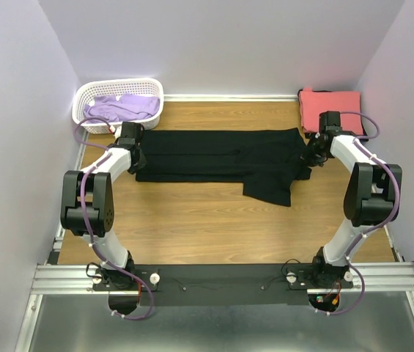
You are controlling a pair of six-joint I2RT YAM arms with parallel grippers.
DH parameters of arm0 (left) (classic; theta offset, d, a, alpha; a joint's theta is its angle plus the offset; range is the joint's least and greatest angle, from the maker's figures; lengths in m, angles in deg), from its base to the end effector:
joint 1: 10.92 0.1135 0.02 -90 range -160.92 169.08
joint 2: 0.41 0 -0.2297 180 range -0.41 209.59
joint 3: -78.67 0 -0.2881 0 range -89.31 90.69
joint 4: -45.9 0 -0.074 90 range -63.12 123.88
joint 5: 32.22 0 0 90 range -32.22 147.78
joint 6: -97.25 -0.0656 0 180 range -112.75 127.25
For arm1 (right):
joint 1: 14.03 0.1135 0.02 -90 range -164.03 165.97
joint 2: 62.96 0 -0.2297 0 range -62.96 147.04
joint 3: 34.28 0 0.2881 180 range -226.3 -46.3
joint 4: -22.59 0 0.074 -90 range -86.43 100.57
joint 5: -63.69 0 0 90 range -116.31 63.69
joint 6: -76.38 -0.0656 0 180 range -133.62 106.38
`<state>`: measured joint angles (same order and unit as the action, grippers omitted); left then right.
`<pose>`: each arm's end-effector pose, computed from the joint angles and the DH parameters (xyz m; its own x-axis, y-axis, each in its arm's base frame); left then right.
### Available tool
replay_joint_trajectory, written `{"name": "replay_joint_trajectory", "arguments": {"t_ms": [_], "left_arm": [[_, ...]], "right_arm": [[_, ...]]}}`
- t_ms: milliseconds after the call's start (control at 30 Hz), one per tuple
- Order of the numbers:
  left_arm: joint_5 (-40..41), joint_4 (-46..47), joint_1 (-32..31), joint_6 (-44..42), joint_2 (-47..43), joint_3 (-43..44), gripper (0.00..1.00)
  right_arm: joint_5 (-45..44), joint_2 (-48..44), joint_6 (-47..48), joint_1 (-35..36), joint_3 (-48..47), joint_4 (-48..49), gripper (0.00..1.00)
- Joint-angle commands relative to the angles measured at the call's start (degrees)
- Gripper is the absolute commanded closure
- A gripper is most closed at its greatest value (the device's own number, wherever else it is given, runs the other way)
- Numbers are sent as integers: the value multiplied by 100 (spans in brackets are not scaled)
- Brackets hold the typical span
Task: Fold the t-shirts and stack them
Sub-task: Fold the tshirt
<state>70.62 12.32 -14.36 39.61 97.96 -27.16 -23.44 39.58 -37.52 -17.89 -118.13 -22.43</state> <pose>0.3899 -0.0088 0.1059 -0.6813 -0.4818 -0.5510 -0.5025 0.8553 -0.1266 0.4039 -0.0240 0.1203 -0.7996 0.4595 -0.3867 0.4037 0.8879 0.2205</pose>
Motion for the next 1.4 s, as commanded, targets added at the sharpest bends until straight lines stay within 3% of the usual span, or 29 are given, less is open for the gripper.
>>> {"name": "replay_joint_trajectory", "arguments": {"t_ms": [0, 333, 433, 533, 567, 667, 700, 833, 1067, 1200, 1367], "left_arm": [[403, 258, 116, -28, 95, 87, 100], [447, 486, 116, -63, 192, 16, 98], [456, 548, 116, -63, 130, -27, 84], [474, 565, 107, -46, -28, -106, 60], [500, 565, 107, -37, -159, -168, 44], [500, 574, 72, -28, -440, -238, 23], [491, 574, 63, -45, -667, -299, 20], [588, 486, -34, -81, -1345, -510, 17], [781, 512, -165, -256, -2751, -1318, 16], [904, 749, -516, -432, -3620, -1959, 16], [1062, 890, -859, -564, -3957, -2251, 16]], "right_arm": [[-112, 152, 114, -45, -85, 310, 99], [-217, 231, 175, -45, -68, 513, 94], [-147, 249, 184, -45, -59, 522, 85], [-94, 39, 228, -19, -68, 531, 74], [-94, -49, 280, 25, -68, 522, 67], [-68, -383, 307, 113, 11, 513, 56], [-33, -636, 298, 192, 133, 522, 51], [-68, -1402, 246, 499, 643, 513, 38], [248, -2580, -202, 966, 1995, 513, 38], [258, -2854, -299, 1001, 2586, 461, 38], [152, -2898, -405, 1019, 2912, 425, 40]]}}
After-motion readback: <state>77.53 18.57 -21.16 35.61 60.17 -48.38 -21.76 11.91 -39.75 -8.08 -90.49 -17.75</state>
